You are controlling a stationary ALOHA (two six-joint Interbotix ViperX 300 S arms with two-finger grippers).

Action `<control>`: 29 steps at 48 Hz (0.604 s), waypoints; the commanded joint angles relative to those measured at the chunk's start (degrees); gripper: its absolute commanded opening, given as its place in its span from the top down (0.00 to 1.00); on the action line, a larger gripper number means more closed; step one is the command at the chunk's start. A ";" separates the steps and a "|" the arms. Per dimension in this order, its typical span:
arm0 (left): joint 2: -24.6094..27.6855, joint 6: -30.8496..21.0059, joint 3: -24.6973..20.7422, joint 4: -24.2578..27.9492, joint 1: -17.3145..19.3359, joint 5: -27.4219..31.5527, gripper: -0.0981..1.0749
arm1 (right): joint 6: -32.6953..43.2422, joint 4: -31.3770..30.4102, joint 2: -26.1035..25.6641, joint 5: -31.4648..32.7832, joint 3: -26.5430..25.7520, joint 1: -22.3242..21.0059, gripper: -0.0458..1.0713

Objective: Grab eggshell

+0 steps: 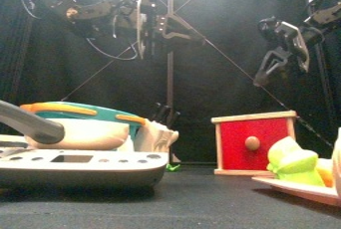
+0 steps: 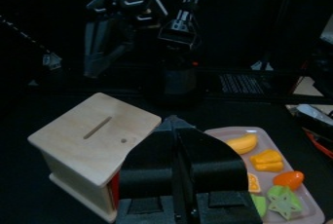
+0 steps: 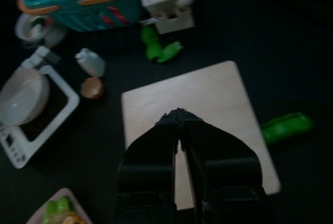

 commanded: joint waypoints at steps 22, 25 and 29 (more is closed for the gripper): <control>-18.28 0.18 13.80 0.79 0.35 -0.35 0.63 | 0.26 18.72 19.34 6.59 -17.75 26.02 0.58; -20.21 0.18 15.47 1.41 0.35 -0.35 0.63 | 0.26 20.30 21.53 8.79 -19.34 27.25 0.58; -22.32 0.18 17.40 2.55 0.18 -0.35 0.63 | 0.35 22.59 24.08 10.90 -20.48 29.09 0.58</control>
